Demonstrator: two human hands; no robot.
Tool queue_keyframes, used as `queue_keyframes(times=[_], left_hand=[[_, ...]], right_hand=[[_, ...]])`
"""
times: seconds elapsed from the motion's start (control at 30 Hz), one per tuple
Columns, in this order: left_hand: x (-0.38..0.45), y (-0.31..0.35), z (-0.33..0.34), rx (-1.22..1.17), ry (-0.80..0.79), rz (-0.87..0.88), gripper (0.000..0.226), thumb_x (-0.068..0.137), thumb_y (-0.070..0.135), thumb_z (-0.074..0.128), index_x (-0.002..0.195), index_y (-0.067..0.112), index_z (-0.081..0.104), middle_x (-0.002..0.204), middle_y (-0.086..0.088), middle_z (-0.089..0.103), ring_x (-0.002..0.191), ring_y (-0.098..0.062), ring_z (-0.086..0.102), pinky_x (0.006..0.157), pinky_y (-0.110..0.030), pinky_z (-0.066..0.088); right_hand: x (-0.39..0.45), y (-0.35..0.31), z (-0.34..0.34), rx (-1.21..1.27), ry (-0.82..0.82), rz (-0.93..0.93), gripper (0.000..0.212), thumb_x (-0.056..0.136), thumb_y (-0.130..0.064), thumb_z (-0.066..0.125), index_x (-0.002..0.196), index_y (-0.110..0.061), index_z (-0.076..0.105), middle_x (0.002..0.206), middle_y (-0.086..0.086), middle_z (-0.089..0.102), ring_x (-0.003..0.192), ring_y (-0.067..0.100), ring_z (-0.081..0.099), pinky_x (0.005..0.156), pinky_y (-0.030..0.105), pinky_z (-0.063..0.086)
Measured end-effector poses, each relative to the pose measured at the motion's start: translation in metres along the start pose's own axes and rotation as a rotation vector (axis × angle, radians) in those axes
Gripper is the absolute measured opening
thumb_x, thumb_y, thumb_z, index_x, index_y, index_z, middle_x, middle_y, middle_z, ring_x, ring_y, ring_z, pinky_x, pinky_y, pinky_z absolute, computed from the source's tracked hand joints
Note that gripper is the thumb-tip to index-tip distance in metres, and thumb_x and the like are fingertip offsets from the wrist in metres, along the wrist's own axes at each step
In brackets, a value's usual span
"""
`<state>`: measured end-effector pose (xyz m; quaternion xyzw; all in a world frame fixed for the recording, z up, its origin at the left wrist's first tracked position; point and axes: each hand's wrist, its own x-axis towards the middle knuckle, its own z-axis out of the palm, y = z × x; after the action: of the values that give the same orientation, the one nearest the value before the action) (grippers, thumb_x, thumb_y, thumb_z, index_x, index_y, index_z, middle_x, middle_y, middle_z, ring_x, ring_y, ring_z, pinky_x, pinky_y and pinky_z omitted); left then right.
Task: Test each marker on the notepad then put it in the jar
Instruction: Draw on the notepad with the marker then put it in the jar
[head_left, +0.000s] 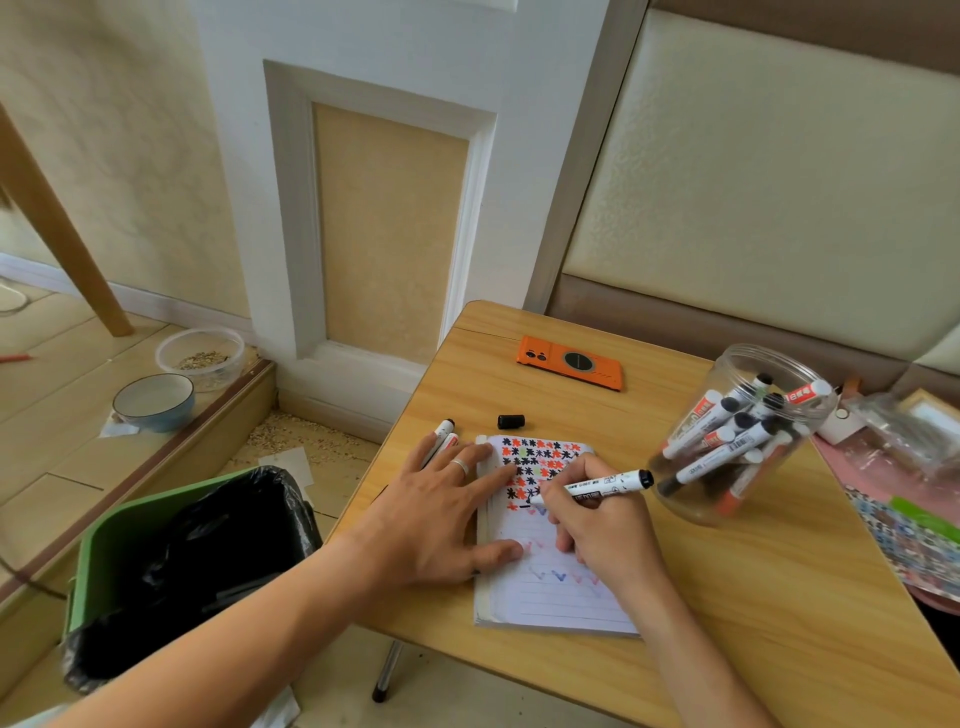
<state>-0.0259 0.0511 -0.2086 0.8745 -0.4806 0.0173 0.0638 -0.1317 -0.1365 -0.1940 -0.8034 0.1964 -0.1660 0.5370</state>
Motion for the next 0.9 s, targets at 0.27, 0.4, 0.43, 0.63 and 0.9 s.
queue_keyframes(times=[0.27,0.4,0.43,0.63,0.9], left_hand=[[0.0002,0.0,-0.0002,-0.003,0.006,0.001,0.09,0.086,0.09,0.018,0.16,0.04,0.01,0.169,-0.003,0.014,0.156,-0.025,0.006,0.125,-0.045,-0.009],[-0.0003,0.0003,-0.0009,-0.004,0.008,0.003,0.09,0.086,0.09,0.018,0.161,0.04,0.011,0.168,-0.003,0.014,0.156,-0.025,0.006,0.125,-0.045,-0.01],[-0.0005,0.0001,-0.0005,-0.006,0.007,0.003,0.09,0.086,0.09,0.018,0.161,0.04,0.011,0.169,-0.003,0.014,0.156,-0.025,0.006,0.125,-0.045,-0.01],[0.0006,0.0001,-0.0001,-0.003,0.004,0.005,0.091,0.086,0.09,0.017,0.161,0.039,0.01,0.169,-0.003,0.014,0.156,-0.025,0.007,0.125,-0.045,-0.01],[0.0003,-0.0007,0.0011,0.0,0.009,0.008,0.09,0.086,0.09,0.016,0.16,0.04,0.01,0.168,-0.003,0.015,0.156,-0.025,0.008,0.125,-0.045,-0.01]], right_hand=[[0.0021,0.0013,0.0005,-0.016,-0.025,-0.019,0.017,0.092,-0.014,0.072,0.078,-0.016,0.061,0.064,0.023,0.063,0.048,0.02,0.057,0.047,0.029,0.042],[0.0028,0.0028,0.0001,0.016,-0.04,0.018,0.019,0.091,-0.01,0.07,0.076,-0.014,0.06,0.059,0.017,0.058,0.047,0.022,0.052,0.043,0.027,0.04],[0.0028,0.0029,0.0,0.02,-0.04,0.022,0.019,0.091,-0.01,0.07,0.076,-0.013,0.06,0.058,0.015,0.058,0.047,0.022,0.051,0.043,0.027,0.039],[0.0011,-0.0011,0.0008,0.026,-0.021,-0.016,0.016,0.094,-0.012,0.071,0.081,-0.01,0.062,0.064,0.023,0.063,0.048,0.021,0.056,0.045,0.027,0.042],[0.0016,-0.0013,0.0013,-0.007,-0.035,-0.013,0.016,0.093,-0.014,0.072,0.081,-0.013,0.063,0.061,0.013,0.065,0.048,0.02,0.058,0.047,0.029,0.044]])
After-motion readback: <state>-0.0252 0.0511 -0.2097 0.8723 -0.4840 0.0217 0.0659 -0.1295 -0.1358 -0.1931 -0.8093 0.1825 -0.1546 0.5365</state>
